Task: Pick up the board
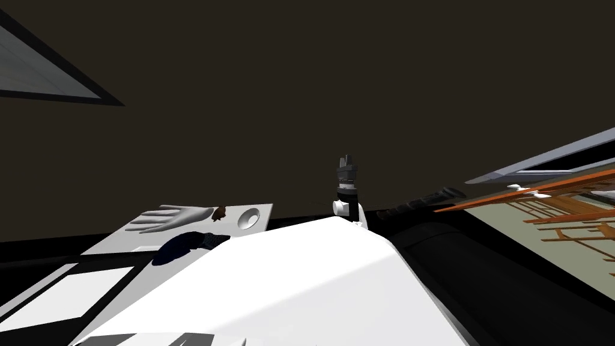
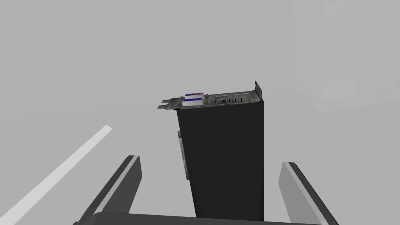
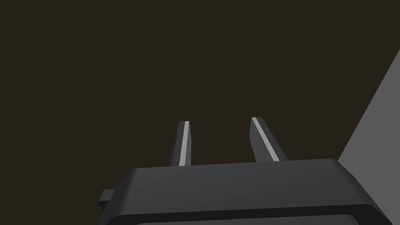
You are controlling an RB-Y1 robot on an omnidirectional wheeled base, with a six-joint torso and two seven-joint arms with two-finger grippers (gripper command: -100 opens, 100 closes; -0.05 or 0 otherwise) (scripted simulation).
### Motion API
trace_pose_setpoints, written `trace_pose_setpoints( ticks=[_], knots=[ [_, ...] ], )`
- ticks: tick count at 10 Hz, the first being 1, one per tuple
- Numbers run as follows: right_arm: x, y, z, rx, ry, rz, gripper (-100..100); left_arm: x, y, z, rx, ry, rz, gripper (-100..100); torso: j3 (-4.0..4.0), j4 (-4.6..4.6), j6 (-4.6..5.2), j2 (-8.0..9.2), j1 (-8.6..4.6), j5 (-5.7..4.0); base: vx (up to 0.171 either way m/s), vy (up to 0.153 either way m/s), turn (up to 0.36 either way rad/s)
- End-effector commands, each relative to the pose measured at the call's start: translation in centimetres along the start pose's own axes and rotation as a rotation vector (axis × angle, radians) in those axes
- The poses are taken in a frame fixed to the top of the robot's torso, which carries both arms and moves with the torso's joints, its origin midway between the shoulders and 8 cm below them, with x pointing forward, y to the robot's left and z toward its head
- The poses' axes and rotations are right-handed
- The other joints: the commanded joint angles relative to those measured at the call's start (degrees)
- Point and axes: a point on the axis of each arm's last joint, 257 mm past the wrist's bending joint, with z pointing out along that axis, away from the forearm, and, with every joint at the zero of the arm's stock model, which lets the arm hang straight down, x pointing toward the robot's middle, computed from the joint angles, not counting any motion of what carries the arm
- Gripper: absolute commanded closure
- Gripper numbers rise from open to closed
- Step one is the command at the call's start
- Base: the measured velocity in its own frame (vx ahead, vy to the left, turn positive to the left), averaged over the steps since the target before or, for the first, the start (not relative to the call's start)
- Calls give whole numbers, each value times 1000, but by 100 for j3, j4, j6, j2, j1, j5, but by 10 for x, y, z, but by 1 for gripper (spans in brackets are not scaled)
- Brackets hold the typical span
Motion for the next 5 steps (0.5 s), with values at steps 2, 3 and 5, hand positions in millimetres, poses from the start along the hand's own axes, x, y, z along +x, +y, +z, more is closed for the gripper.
trace_pose_setpoints(
  ticks=[2,3,5],
  knots=[
    [0,0,0,0,0,0,0,-11,10,5,-3,1,19,-100,-2,0,-2,-4,1,1,110,15,138],
    [0,0,0,0,0,0,0,-11,10,5,-3,1,39,-100,-8,-3,-3,-16,3,2,86,23,31],
    [0,-2,-2,7,0,-1,0,-10,10,5,-3,1,32,100,-18,3,-16,-37,2,14,9,6,-4]
  ],
)
